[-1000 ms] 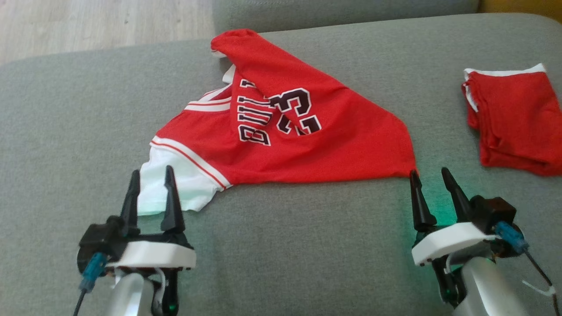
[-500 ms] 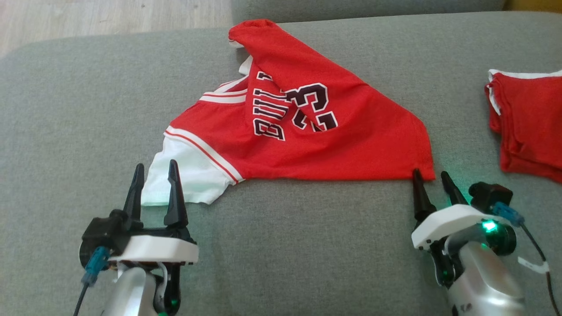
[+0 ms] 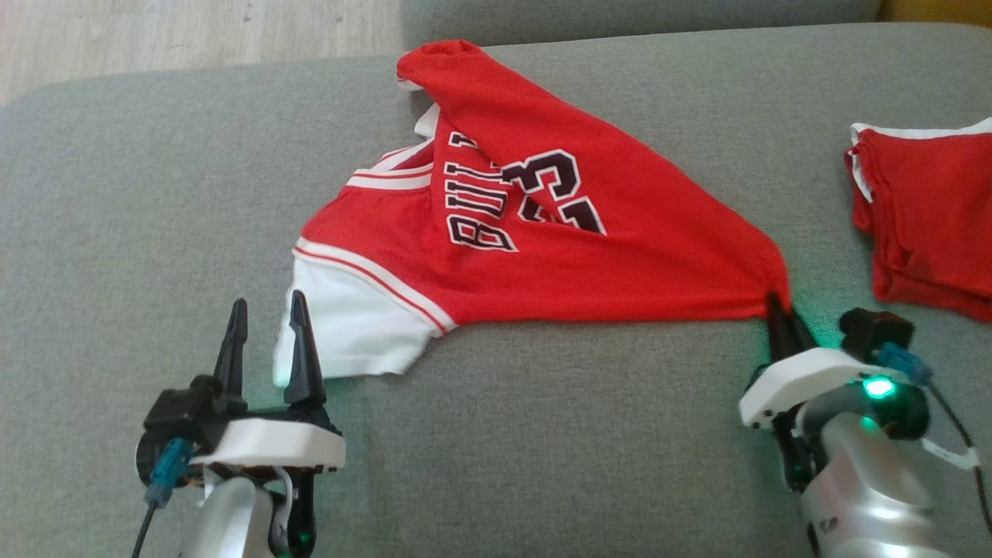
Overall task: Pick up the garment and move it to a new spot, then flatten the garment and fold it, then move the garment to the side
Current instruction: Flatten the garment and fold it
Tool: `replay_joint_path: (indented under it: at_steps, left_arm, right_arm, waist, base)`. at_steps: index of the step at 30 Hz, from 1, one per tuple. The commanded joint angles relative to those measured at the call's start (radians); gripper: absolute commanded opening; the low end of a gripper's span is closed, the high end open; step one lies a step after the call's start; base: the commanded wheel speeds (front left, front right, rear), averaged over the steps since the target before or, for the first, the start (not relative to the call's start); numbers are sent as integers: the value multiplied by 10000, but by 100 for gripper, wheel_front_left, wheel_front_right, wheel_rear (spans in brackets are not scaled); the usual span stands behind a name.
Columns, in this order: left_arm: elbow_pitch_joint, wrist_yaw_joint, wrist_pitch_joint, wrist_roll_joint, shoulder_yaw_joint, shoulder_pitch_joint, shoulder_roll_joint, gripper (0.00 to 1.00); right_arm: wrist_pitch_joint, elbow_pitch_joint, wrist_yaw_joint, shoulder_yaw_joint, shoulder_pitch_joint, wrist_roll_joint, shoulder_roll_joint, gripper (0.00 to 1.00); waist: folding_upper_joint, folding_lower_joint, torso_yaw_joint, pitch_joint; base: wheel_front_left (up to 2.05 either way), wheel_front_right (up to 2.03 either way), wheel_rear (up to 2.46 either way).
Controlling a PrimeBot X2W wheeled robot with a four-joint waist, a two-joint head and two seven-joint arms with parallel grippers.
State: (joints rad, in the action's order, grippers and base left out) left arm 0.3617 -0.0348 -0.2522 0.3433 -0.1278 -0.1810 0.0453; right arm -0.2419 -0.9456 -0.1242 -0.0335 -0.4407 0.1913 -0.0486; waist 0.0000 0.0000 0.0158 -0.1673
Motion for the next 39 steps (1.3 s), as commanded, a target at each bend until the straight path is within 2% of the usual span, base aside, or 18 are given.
replay_joint_path:
  at_steps: [1,4,11,17,21,30,34,35,36,37,39]
  left_arm:
    - [-159,46,-95,-56,345,-274,49,100]
    - [27,56,-95,-49,312,-284,49,100]
    - [882,-9,-95,-35,59,-361,49,100]
    - [1514,273,30,-133,48,-508,93,100]
    - [2038,282,590,-170,-118,-611,180,100]
    - [2850,789,1644,-239,-184,-952,355,100]
    - [3130,776,2253,-202,-306,-968,406,100]
    - [3146,743,2359,-187,-337,-971,420,49]
    - [3131,712,2400,-162,-349,-974,429,9]
    - [3102,670,2411,-132,-361,-969,431,0]
    - [2958,590,2265,-17,-330,-962,409,0]
  right_arm:
    - [-182,318,-65,-93,-158,-224,-16,0]
    - [-192,545,-65,-376,-32,-403,-16,0]
    - [-196,1042,-65,-76,270,-52,-16,0]
    - [-197,1209,-65,159,422,119,-16,0]
    - [-198,1261,-65,272,455,193,-16,0]
    - [-198,1356,-65,484,478,292,-16,0]
    - [-198,1403,-65,536,482,325,-16,0]
    - [-198,1412,-65,540,480,332,-16,0]
    - [-198,1421,-65,541,478,336,-16,0]
    - [-198,1431,-65,540,477,340,-16,0]
    - [-198,1454,-65,539,485,348,-16,0]
  waist:
    - [0,0,-26,15]
    - [0,0,-62,26]
    - [0,0,-129,70]
    - [0,0,-150,109]
    - [0,0,-196,121]
    - [0,0,-397,76]
    - [0,0,-501,71]
    - [0,0,-521,69]
    - [0,0,-536,68]
    - [0,0,-548,72]
    - [0,0,-559,90]
  base:
    - [0,0,0]
    - [0,0,0]
    - [0,0,0]
    - [0,0,0]
    - [0,0,0]
    - [0,0,0]
    - [0,0,0]
    - [0,0,0]
    - [0,0,0]
    - [0,0,0]
    - [0,0,0]
